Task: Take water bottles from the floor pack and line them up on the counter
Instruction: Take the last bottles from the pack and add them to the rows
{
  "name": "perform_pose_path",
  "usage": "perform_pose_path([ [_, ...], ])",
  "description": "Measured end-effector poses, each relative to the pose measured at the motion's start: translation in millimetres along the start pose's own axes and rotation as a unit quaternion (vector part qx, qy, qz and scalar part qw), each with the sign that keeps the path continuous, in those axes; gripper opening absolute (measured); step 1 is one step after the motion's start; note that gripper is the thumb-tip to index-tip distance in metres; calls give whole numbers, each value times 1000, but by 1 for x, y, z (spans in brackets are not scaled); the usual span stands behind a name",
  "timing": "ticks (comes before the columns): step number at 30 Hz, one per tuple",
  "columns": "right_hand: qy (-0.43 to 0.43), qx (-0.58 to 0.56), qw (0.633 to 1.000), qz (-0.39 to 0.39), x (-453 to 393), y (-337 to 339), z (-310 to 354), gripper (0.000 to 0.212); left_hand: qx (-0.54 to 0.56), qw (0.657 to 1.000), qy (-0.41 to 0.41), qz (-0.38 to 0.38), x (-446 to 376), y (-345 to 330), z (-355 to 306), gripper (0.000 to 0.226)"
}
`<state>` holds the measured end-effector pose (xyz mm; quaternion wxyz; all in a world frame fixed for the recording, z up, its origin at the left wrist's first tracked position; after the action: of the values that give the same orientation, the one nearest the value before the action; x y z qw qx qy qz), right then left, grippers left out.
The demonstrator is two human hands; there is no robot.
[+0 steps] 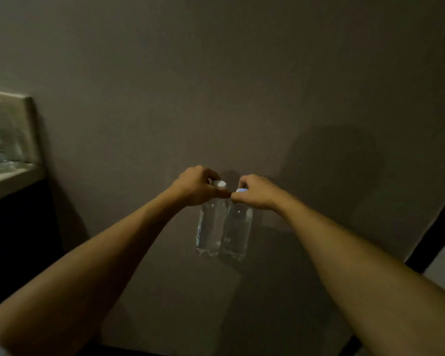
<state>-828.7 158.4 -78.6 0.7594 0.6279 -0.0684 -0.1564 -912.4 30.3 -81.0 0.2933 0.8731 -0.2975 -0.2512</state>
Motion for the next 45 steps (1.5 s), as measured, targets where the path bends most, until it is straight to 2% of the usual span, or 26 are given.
perform_pose_path([
  [8, 15, -4, 999, -38, 49, 49, 58, 31, 2, 998, 2, -60, 64, 66, -36, 29],
  [16, 53, 29, 993, -104, 70, 67, 139, 43, 60, 991, 22, -118, 120, 138, -22, 34],
  [26, 18, -11, 985, -172, 78, 44, 305, 36, 62, 957, -12, -284, 226, 284, 57, 37],
  [33, -3, -123, 977, -172, 73, 2, 418, 45, 37, 924, 31, -378, 307, 374, 145, 48],
  [37, 8, -174, 973, -154, 69, -15, 480, 41, 55, 914, 51, -398, 338, 410, 183, 61],
  [41, 12, -188, 972, -143, 61, -30, 525, 36, 57, 901, 55, -427, 355, 438, 206, 54],
  [45, 2, -228, 966, -122, 40, -47, 558, 45, 39, 895, 48, -443, 360, 460, 226, 51],
])
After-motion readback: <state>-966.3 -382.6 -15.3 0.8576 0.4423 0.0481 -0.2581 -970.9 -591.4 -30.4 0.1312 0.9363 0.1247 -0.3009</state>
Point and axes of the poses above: each hand's wrist, its own x-axis away from the middle knuckle, its own y-axis out of the back of the hand, z = x × y, the point moved 7 cm from there along -x, towards the middle knuckle, and after that the axes turned 13 degrees about x, right-handed, at the moved point
